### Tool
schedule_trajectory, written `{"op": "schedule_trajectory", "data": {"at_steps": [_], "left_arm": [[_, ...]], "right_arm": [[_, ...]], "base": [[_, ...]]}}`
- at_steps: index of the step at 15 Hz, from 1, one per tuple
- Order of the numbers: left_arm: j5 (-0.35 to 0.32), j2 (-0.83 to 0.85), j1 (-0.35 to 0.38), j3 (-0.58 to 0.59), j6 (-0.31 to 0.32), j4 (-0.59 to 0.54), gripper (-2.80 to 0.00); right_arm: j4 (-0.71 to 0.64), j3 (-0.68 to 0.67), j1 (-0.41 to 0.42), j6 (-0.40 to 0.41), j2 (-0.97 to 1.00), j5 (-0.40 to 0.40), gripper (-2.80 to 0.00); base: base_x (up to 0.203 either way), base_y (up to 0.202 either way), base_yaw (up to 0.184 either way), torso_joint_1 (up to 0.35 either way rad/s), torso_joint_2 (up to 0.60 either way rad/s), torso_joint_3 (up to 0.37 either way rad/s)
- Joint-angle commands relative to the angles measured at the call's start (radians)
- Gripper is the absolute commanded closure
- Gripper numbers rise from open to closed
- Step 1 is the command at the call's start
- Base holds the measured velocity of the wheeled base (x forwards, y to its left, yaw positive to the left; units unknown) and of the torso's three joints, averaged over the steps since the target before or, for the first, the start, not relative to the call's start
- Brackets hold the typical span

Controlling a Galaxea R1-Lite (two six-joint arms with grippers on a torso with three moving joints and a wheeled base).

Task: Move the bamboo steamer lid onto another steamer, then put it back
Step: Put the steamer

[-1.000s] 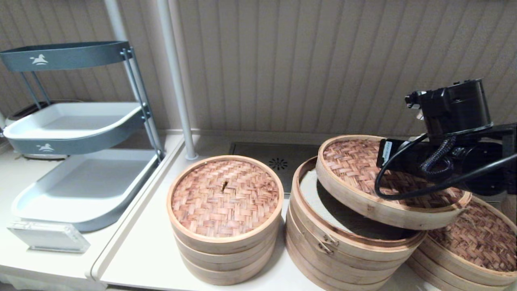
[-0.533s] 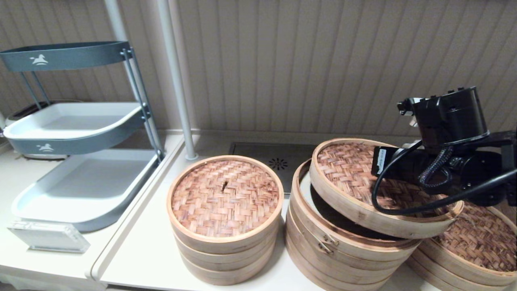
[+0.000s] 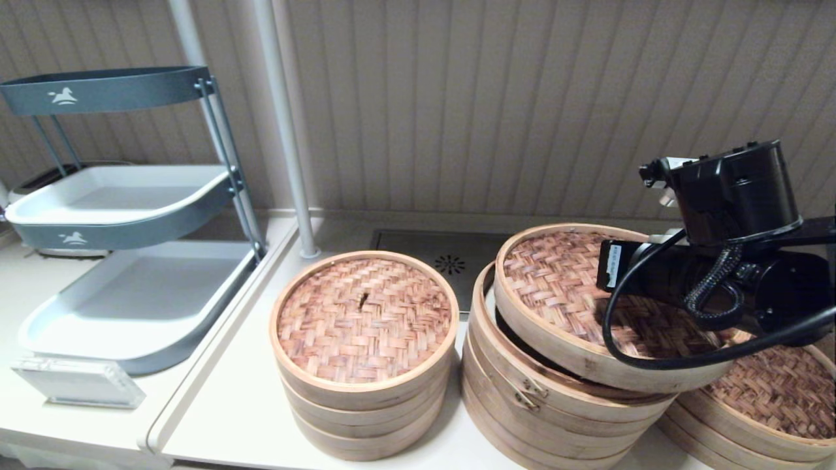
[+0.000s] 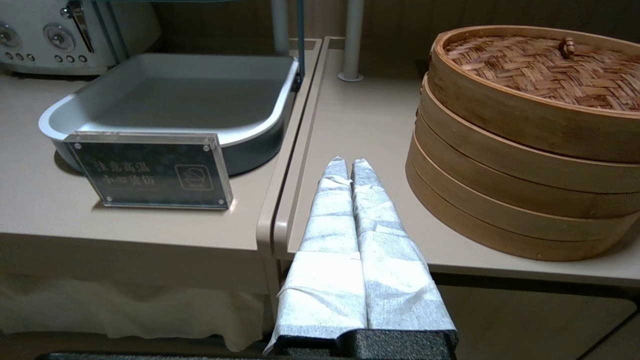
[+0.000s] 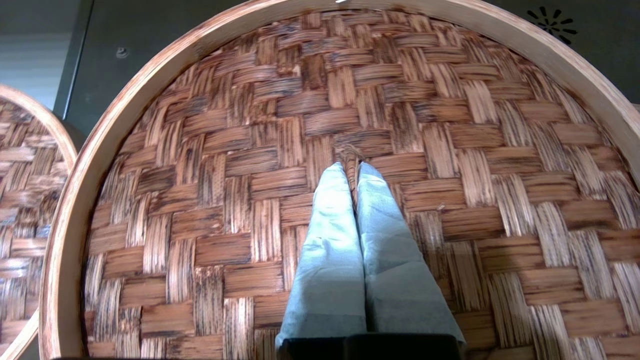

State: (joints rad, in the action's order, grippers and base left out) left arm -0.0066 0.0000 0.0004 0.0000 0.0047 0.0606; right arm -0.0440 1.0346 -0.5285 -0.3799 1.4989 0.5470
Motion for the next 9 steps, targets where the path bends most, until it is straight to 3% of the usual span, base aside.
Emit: {"op": "schedule_trajectory", "data": {"at_steps": [1,9], "left_arm": [[0.0,-0.002,0.0,0.025,0.0,0.0,0.0],[0.0,-0.002,0.0,0.025,0.0,0.001,0.0]], "right_arm": [[0.001,-0.006,-0.004,-0.001,-0.003,0.004,0.0],[0.003,-0.005,-0.041,0.001,-0.003,0.004,0.0]], "base": [[0.0,0.0,0.0,0.0,0.0,0.0],[0.0,0.0,0.0,0.0,0.0,0.0]]}}
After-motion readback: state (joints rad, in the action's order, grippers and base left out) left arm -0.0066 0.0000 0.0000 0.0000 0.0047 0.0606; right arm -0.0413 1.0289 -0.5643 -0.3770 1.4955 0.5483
